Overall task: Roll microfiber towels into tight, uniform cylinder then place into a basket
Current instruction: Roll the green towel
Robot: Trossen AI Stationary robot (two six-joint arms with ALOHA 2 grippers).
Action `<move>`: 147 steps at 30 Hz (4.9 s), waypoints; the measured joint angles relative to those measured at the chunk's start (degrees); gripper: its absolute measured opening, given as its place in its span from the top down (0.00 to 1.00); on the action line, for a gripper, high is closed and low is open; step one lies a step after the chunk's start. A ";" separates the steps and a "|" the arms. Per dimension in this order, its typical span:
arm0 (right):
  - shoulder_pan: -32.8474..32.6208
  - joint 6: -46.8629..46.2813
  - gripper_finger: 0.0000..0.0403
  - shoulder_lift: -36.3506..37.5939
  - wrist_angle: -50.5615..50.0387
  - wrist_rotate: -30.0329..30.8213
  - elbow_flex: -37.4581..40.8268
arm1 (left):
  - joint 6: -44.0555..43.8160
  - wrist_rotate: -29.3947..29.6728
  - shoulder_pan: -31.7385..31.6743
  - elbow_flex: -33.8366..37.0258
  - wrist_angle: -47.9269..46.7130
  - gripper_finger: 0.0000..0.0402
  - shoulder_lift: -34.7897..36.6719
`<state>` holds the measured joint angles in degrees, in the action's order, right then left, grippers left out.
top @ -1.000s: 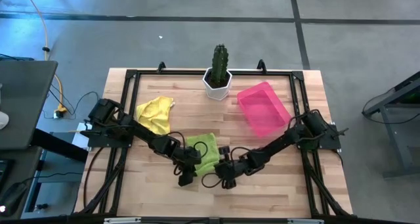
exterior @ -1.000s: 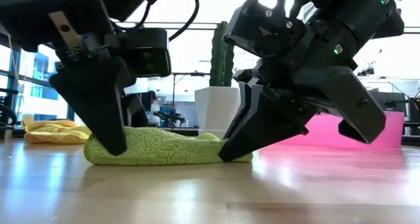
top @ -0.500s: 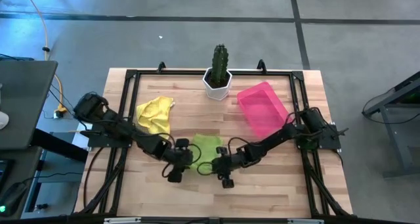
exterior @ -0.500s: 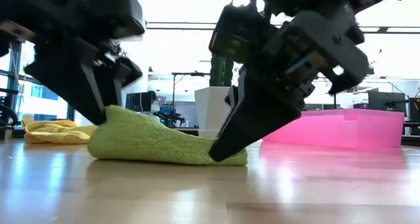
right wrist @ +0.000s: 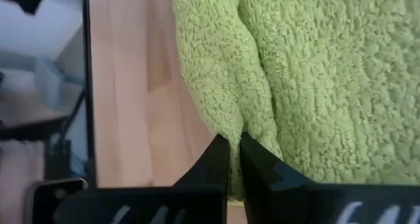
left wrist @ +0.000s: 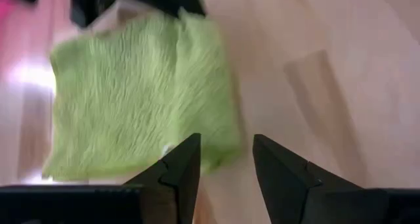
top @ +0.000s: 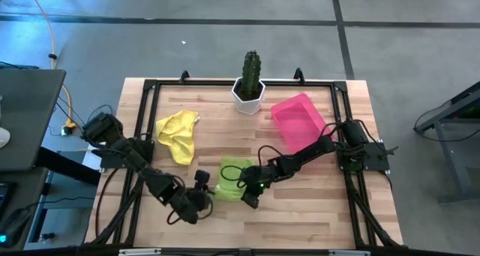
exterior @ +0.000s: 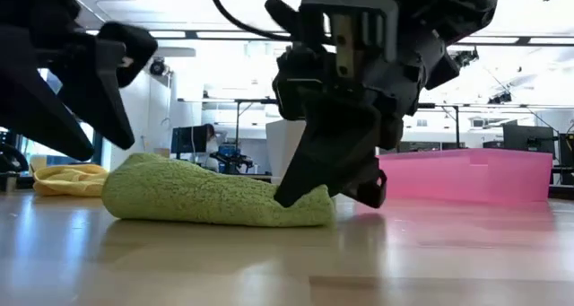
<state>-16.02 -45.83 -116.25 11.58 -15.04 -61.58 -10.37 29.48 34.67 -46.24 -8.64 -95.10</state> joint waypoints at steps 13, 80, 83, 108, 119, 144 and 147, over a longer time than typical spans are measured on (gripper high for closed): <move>0.67 -5.27 1.00 0.07 0.42 -2.02 -0.02 | 3.12 4.37 -1.86 -0.11 5.38 0.58 -6.35; -10.80 42.96 0.53 0.73 -5.27 28.39 -0.23 | -31.08 -38.03 -17.07 -0.06 13.05 0.95 -8.89; -10.44 40.80 0.58 0.44 -5.80 28.43 -0.34 | -31.09 -38.11 -17.09 -0.06 13.13 0.95 -8.89; -7.22 22.18 0.99 0.42 -7.04 14.65 -0.26 | -7.00 -20.78 -15.93 0.06 2.14 0.71 0.38; -5.98 23.57 1.00 0.11 -0.95 6.29 0.00 | -16.76 -18.70 -3.54 -0.10 0.63 0.71 5.39; -4.53 6.61 1.00 0.25 -0.14 2.51 -0.09 | 12.93 4.92 2.28 -1.31 11.97 0.71 -8.73; -4.53 5.90 1.00 0.29 -0.13 2.52 -0.09 | 15.87 5.34 2.31 -1.90 12.02 0.71 -8.73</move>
<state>-20.56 -39.93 -115.96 11.45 -12.52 -61.67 5.50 34.82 36.99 -48.15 3.37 -103.83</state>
